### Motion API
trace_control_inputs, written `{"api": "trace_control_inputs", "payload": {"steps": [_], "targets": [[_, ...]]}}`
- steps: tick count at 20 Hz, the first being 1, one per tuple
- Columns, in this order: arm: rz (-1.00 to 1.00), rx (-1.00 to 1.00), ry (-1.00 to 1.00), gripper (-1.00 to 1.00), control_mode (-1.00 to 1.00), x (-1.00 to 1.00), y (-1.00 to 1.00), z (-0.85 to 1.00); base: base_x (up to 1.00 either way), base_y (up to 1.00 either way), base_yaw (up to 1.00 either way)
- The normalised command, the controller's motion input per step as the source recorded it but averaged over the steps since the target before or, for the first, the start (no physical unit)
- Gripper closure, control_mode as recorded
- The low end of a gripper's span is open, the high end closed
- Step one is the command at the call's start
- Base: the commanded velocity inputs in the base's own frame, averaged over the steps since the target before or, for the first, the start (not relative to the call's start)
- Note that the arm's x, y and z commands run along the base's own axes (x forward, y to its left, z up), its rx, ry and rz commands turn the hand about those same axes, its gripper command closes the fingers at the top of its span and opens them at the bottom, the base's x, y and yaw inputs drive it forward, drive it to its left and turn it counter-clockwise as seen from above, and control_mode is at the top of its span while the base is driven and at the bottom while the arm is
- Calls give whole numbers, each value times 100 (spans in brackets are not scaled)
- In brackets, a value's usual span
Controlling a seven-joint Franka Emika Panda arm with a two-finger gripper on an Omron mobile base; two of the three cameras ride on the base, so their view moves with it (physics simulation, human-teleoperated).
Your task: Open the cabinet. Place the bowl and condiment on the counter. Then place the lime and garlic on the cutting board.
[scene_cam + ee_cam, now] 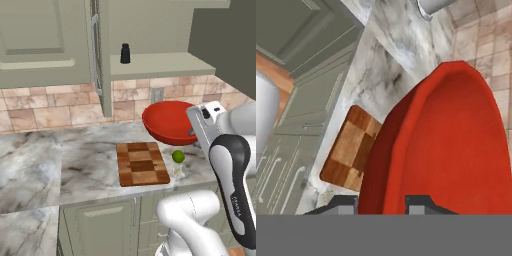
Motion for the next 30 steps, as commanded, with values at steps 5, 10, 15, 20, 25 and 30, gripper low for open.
{"api": "trace_control_inputs", "payload": {"steps": [5,10,15,20,25,30], "targets": [[4,4,-1,100,-100,-2,29,-31,0,0,0],[4,6,-3,100,-100,0,27,-33,0,0,0],[3,7,-5,100,-100,8,24,-29,0,0,0],[0,2,-8,100,-100,21,17,-21,0,0,0],[0,0,-9,100,-100,27,14,-17,0,0,0],[0,0,-4,100,-100,24,21,-26,0,0,0]]}}
